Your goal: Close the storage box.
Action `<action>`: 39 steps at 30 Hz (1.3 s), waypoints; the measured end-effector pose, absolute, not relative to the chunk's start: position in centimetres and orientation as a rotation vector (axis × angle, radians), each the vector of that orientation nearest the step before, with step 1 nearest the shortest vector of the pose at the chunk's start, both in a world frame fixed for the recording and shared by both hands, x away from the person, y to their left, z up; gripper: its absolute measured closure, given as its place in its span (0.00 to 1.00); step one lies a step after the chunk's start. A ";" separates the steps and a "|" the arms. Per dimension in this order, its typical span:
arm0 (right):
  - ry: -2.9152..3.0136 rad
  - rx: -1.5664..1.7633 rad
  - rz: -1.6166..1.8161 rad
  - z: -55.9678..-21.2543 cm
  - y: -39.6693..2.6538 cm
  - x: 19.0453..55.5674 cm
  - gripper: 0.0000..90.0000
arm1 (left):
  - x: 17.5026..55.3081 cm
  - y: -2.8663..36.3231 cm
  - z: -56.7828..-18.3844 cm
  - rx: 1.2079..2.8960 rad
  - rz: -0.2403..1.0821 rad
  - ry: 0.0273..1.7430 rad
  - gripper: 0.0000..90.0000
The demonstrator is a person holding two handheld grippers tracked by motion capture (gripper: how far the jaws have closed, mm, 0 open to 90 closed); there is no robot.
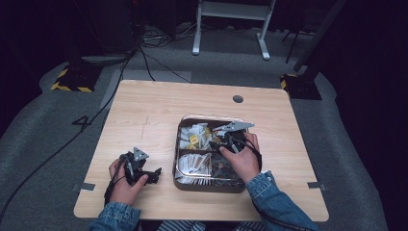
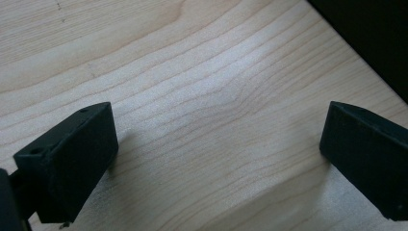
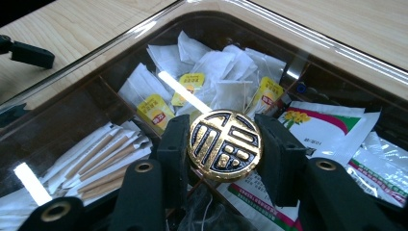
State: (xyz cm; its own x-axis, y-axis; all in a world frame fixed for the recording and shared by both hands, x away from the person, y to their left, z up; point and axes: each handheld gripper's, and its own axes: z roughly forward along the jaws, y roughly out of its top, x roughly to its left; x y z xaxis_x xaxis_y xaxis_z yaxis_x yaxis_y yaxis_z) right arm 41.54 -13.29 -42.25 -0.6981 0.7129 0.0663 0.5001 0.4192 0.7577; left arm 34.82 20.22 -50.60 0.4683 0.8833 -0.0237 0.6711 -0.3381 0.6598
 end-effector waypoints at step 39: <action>2.425 1.038 1.062 -43.7 -12.0 40.4 0.66 | 34.8 20.2 -50.6 2.114 0.456 1.285 0.00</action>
